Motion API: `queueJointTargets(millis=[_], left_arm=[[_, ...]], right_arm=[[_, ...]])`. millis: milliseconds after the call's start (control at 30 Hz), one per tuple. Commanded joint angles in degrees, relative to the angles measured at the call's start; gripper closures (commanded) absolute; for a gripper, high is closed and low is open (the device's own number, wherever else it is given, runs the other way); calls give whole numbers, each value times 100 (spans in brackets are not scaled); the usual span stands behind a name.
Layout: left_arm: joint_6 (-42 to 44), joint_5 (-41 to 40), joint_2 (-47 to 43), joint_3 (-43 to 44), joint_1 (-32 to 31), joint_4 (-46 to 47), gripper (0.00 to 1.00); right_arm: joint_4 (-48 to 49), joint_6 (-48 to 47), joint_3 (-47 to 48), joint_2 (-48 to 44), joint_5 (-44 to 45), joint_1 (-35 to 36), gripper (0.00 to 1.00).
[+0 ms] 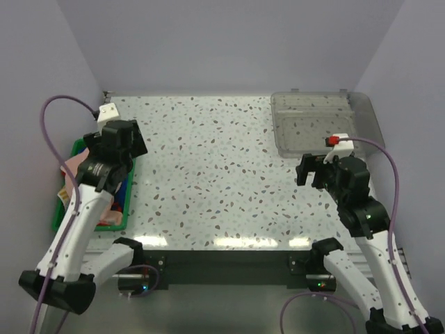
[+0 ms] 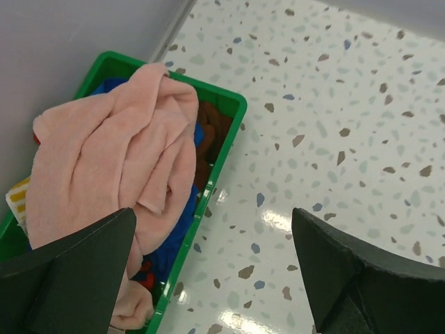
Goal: Fold and stack the towels
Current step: Grab crumpled towel
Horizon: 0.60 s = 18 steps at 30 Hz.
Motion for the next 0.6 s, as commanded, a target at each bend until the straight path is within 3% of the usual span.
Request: queueJointTargets(millis=[0, 67, 200, 367, 567], left_arm=[[-168, -118, 825, 195, 459, 146, 0], [-124, 383, 1179, 142, 1282, 399, 0], [-97, -107, 1751, 186, 1857, 629, 0], [-53, 295, 2094, 99, 2814, 1068, 0], [-79, 779, 2875, -25, 3300, 1385, 1]], right_arm=[[185, 120, -92, 146, -398, 11, 1], [81, 111, 12, 374, -417, 20, 1], [-70, 128, 224, 910, -907, 99, 1], [19, 181, 241, 1043, -1120, 292, 1], [36, 129, 189, 1043, -1128, 503, 1]])
